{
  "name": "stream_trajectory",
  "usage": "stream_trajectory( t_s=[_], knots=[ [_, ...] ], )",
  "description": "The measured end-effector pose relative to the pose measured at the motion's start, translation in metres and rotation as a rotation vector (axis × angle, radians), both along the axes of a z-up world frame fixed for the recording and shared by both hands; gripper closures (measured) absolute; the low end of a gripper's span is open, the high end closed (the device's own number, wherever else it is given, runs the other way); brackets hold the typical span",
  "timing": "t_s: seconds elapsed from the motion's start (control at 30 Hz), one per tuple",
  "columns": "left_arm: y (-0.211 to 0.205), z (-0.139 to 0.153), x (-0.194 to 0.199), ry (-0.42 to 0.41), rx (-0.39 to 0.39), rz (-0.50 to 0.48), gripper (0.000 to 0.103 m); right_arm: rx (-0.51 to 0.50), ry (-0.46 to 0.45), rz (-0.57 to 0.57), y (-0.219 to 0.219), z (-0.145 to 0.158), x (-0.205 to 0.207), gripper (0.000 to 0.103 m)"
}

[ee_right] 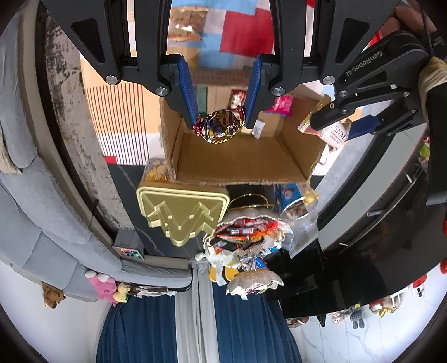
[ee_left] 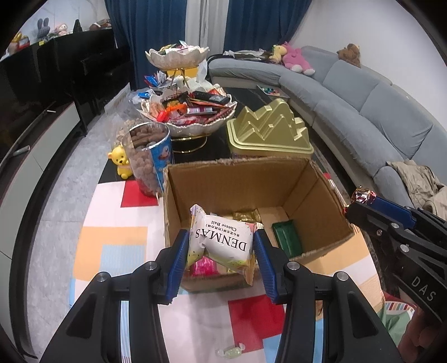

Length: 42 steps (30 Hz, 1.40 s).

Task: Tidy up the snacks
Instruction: 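Lift the DENMAS pack and gold-red candy and carry both over the box, then open both tools to drop the DENMAS pack and gold-red candy into the box, then withdraw both tools from the box toward the green candy and biscuit bag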

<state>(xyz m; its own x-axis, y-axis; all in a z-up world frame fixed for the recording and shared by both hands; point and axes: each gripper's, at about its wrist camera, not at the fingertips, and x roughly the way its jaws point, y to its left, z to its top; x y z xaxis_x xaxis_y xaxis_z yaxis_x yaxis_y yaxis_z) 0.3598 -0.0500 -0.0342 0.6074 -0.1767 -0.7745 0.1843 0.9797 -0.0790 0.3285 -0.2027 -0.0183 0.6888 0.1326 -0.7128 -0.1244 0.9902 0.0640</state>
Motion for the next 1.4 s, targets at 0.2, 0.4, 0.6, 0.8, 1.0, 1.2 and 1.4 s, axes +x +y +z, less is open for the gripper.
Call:
stream_trajectory(
  t_s=[0.2, 0.4, 0.6, 0.8, 1.0, 1.2, 1.4],
  knots=[
    [-0.002, 0.003, 0.013, -0.012, 0.003, 0.01, 0.056, -0.003, -0.014, -0.005, 0.0, 0.005, 0.011, 0.068],
    [-0.002, 0.0, 0.024, -0.01, 0.009, 0.019, 0.056, -0.008, -0.018, -0.005, 0.002, 0.005, 0.023, 0.068],
    [-0.003, -0.002, 0.034, -0.012, 0.015, 0.018, 0.056, -0.014, -0.009, -0.009, 0.004, 0.0, 0.03, 0.068],
    [-0.003, -0.004, 0.039, -0.012, 0.014, 0.018, 0.056, -0.018, -0.003, -0.01, 0.004, -0.003, 0.038, 0.068],
    [-0.004, -0.009, 0.044, 0.002, 0.004, 0.016, 0.055, -0.032, -0.007, 0.005, 0.007, -0.004, 0.041, 0.067],
    [-0.003, -0.009, 0.044, 0.003, 0.01, 0.02, 0.042, -0.046, -0.034, 0.002, 0.007, 0.001, 0.043, 0.051],
    [0.0, -0.005, 0.043, -0.011, 0.014, 0.04, 0.026, -0.048, -0.049, -0.008, 0.005, 0.004, 0.042, 0.038]
  ],
)
